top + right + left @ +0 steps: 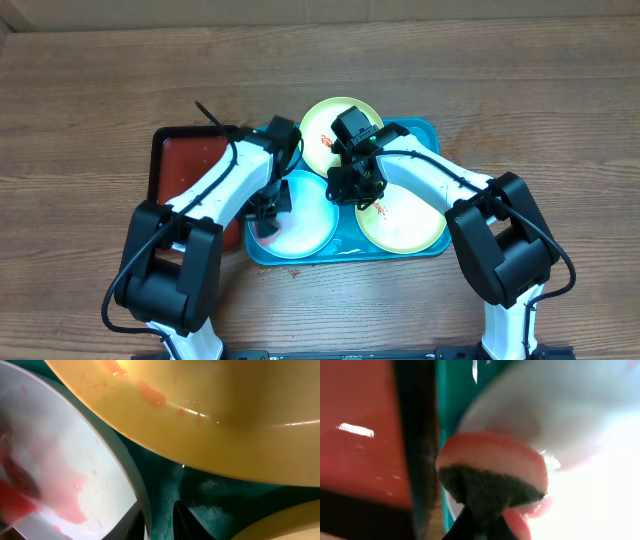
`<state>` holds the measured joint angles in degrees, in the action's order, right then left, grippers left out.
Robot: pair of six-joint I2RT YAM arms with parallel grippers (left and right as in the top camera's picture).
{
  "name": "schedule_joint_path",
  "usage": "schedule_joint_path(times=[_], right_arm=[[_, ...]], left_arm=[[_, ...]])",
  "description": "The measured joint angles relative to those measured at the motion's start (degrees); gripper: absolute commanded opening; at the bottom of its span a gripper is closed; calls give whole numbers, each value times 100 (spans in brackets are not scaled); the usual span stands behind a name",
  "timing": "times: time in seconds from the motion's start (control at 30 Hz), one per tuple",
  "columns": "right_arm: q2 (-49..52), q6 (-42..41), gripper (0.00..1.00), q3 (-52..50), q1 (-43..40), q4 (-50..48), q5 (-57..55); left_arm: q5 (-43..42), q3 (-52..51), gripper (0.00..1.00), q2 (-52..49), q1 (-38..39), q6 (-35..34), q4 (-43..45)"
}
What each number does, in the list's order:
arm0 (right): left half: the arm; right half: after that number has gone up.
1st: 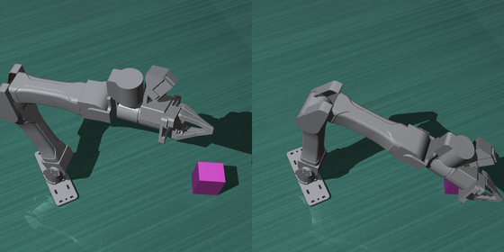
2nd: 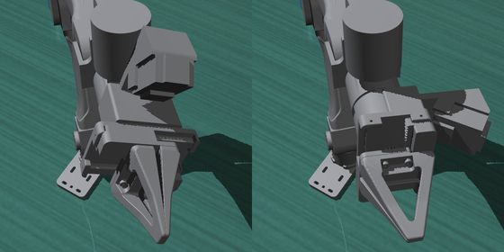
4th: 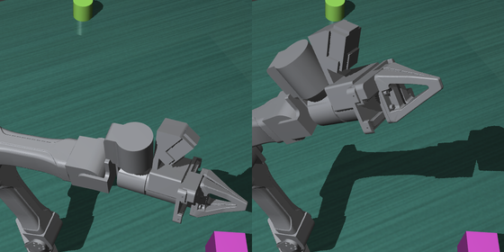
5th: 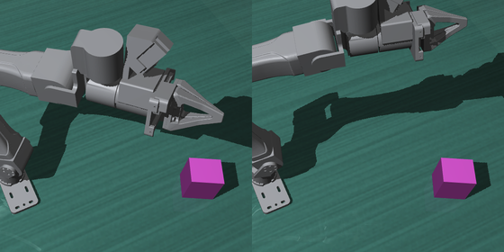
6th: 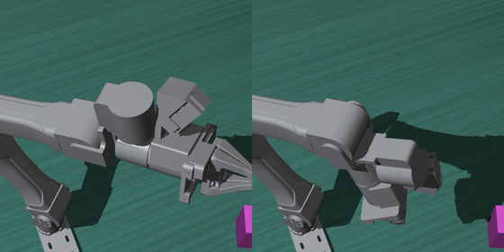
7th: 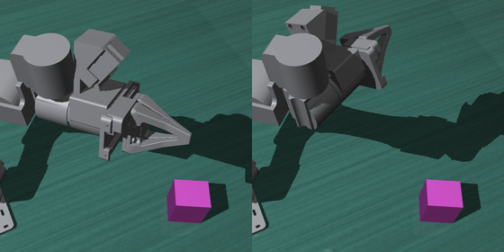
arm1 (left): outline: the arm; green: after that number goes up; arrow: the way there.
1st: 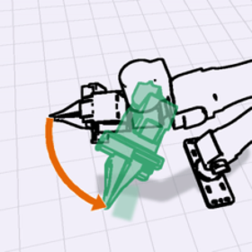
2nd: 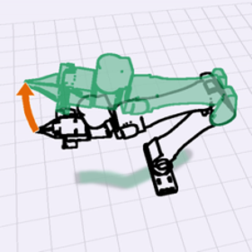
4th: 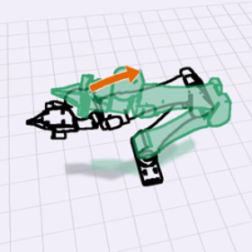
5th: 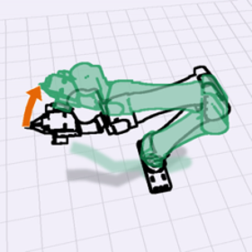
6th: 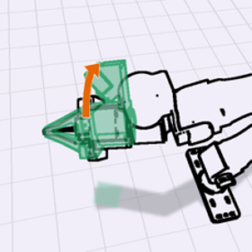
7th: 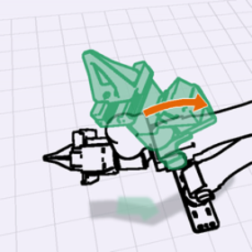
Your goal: Clean dirty plates on tray and stack at the side
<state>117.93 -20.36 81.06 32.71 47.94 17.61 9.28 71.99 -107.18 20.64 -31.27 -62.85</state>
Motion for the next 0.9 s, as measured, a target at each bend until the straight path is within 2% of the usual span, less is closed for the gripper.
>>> schedule_joint_path(times=[0.17, 0.23, 0.27, 0.47, 0.67, 0.9], right_arm=[[0, -7, 13, 0, 0, -17, -2], [0, -9, 5, 0, 0, -24, -2], [0, -20, 4, 0, 2, -26, 0], [0, 0, 4, 31, 2, 72, -4], [-9, 136, 4, 258, 7, 223, -184], [-409, 411, 4, 820, 254, 855, -1755]], left_arm=[[87, 787, 4, 0, 0, -39, -232], [81, 1082, 4, 0, 0, -39, -356], [61, 1207, 4, 0, 0, -39, -411], [-188, 1919, 4, 2, -20, -59, -774], [-323, 1967, 4, 144, -444, -59, -933], [-389, 1969, 4, 282, -1357, -55, -1209]])
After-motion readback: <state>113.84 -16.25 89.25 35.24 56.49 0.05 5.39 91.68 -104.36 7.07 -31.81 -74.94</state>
